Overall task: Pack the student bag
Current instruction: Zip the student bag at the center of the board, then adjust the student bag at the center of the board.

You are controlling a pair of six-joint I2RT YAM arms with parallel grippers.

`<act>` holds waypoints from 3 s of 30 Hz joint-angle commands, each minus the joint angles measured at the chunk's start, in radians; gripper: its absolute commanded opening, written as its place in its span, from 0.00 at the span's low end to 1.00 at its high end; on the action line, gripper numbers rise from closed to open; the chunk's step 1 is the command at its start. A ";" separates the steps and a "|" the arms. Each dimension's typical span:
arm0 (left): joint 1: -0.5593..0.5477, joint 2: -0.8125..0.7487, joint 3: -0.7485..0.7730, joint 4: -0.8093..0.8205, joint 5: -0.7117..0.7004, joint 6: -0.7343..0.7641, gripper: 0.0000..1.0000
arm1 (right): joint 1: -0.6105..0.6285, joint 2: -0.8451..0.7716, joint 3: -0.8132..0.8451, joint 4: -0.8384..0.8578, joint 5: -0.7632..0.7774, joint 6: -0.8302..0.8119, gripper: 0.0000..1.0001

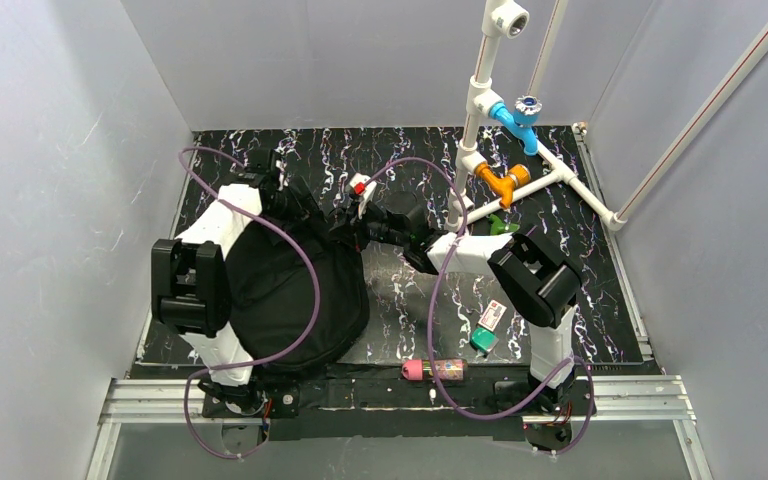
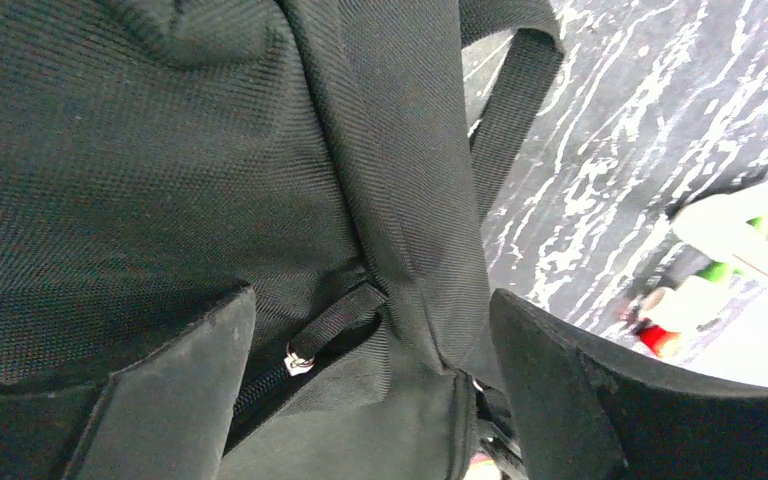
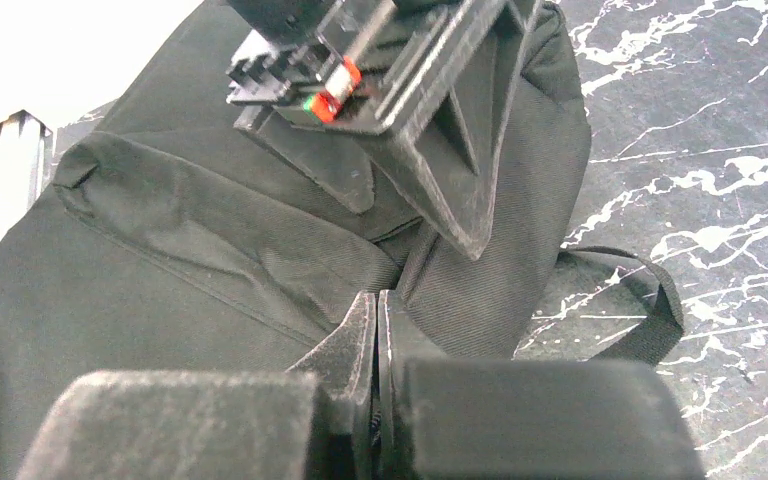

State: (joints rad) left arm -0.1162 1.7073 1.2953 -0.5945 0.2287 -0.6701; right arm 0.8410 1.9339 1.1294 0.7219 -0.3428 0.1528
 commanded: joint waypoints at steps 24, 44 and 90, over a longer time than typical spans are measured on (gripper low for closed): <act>0.152 0.250 0.453 0.024 -0.304 0.215 0.00 | 0.105 -0.573 -0.447 -0.132 0.160 0.076 0.01; -0.105 -0.573 -0.206 0.173 0.122 0.146 0.70 | 0.057 -0.376 -0.012 -0.293 0.105 0.449 0.01; -0.794 -0.506 -0.357 0.072 -0.877 0.169 0.58 | -0.056 -0.322 0.185 -0.425 0.301 0.785 0.01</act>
State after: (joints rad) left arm -0.9073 1.2118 0.9371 -0.4629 -0.4496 -0.5011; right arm 0.7921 1.6691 1.2495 0.2276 -0.0734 0.9527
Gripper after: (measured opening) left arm 0.685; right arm 0.041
